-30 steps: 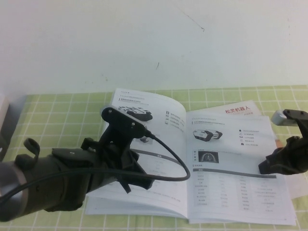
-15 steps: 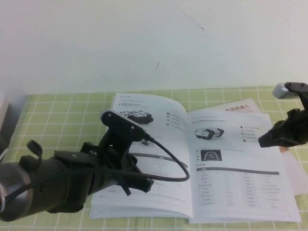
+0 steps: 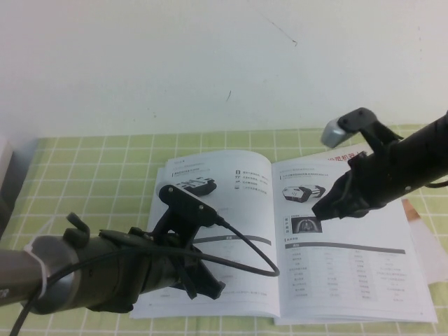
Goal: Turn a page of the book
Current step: Open the closed book
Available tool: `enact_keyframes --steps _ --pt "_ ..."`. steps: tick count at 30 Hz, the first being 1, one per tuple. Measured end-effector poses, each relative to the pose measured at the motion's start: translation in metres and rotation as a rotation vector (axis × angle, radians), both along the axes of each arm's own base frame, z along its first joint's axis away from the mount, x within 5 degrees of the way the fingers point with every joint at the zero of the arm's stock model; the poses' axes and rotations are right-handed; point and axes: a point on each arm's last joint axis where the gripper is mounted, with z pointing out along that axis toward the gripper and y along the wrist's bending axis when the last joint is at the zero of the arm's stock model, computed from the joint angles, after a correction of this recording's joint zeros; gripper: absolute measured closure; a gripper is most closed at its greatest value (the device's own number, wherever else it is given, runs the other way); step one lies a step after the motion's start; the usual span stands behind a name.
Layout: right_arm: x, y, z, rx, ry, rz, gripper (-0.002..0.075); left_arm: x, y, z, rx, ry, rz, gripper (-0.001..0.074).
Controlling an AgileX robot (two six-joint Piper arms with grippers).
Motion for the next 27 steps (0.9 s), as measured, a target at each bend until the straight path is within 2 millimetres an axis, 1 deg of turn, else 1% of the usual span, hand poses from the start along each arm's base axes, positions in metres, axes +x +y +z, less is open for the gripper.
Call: enact_keyframes --steps 2,4,5,9,12,14,16,18,23,25,27 --pt "-0.003 0.010 -0.006 -0.043 0.002 0.015 0.0728 0.000 0.000 0.000 0.000 0.000 0.000 0.0739" --pt "-0.003 0.014 -0.012 -0.085 0.008 0.007 0.0728 0.000 0.000 0.000 -0.002 0.002 0.002 0.0739" --pt "-0.003 0.018 -0.019 -0.121 0.024 -0.008 0.0728 0.000 0.000 0.000 -0.002 0.002 0.002 0.0739" --pt "0.000 0.017 -0.033 -0.162 0.058 -0.028 0.0728 0.000 0.001 0.000 0.003 -0.001 0.007 0.0739" --pt "0.002 0.014 -0.051 -0.217 0.094 -0.045 0.0728 0.001 0.002 0.000 0.015 -0.005 0.018 0.0739" --pt "0.003 0.013 -0.058 -0.241 0.104 -0.050 0.0728 0.001 0.003 0.000 0.021 -0.008 0.023 0.0739" --pt "0.003 0.012 -0.063 -0.250 0.114 -0.052 0.0728 0.000 0.001 0.001 0.005 -0.004 0.010 0.0739" --pt "0.004 0.012 -0.065 -0.253 0.119 -0.056 0.0728 -0.002 -0.004 0.004 -0.052 0.010 -0.032 0.0739" --pt "0.004 0.012 -0.065 -0.253 0.120 -0.058 0.0728 -0.004 -0.030 0.031 -0.290 0.031 -0.174 0.0739" --pt "0.004 0.012 -0.065 -0.253 0.120 -0.058 0.0728 0.000 -0.036 0.041 -0.314 0.006 -0.201 0.0739" --pt "0.004 0.012 -0.065 -0.253 0.118 -0.059 0.0728 0.008 -0.039 0.047 -0.305 -0.030 -0.199 0.0739"
